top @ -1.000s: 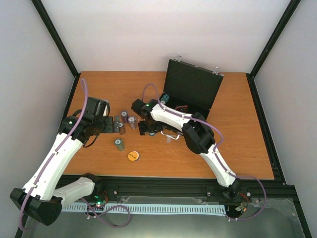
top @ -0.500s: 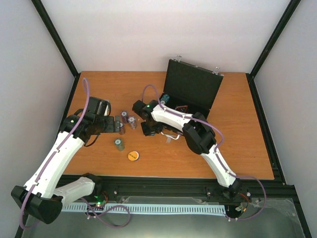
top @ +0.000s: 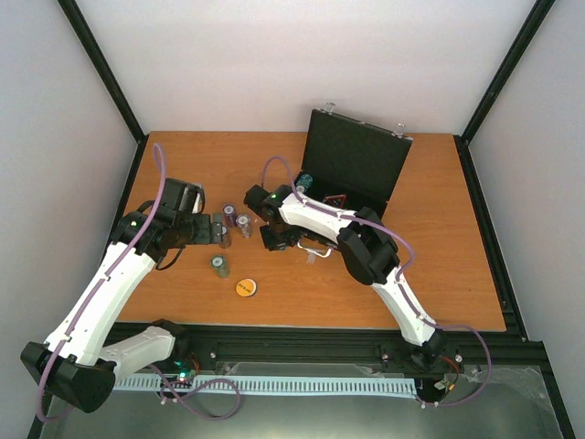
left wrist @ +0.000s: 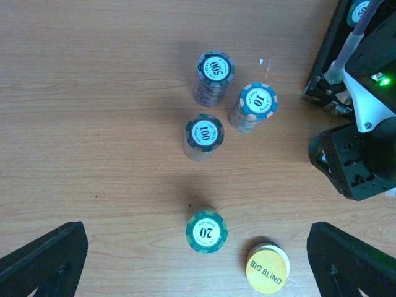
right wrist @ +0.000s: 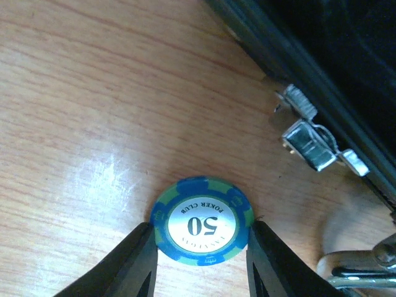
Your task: Pack up texas hold em set
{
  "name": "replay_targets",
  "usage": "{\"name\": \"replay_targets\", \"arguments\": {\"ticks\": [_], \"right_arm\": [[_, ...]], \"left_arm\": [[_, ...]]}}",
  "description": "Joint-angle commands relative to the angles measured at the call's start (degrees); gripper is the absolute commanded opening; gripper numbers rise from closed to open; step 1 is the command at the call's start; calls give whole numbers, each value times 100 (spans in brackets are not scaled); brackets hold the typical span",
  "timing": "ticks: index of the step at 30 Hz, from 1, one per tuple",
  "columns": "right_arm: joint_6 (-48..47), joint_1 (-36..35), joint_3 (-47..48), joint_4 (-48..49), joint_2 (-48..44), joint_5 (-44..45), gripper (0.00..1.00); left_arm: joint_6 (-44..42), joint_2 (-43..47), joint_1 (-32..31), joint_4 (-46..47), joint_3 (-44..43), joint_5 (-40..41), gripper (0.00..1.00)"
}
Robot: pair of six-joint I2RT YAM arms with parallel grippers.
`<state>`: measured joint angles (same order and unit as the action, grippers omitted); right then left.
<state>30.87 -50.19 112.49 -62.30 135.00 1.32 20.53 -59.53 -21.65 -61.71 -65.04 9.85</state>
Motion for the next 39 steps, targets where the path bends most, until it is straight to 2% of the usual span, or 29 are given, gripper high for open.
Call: {"name": "replay_targets", "arguments": {"ticks": [1,12,14,17,22,39], "right_arm": [[-59,-120,-27,-184,-56,-168,38],[15,-144,137,-365,-516,-208,38],[3,-141,129,-370,-542,-169,41],[-40,-139,123,-356,-507,-81,58],[-116,-131,105,-263,-445,4,99],[-743,194,120,-153,63,-281,99]], "left_arm": [[-130,-6,12,88,-60,0,100],[-131,6,12,115,-44,-40,100],[-130,9,12,105,-38,-61,100],[-123,28,12,105,-18,-72,100],[-129,37,12,77,-44,-43,100],[-61,-14,12,45,-42,22,100]]}}
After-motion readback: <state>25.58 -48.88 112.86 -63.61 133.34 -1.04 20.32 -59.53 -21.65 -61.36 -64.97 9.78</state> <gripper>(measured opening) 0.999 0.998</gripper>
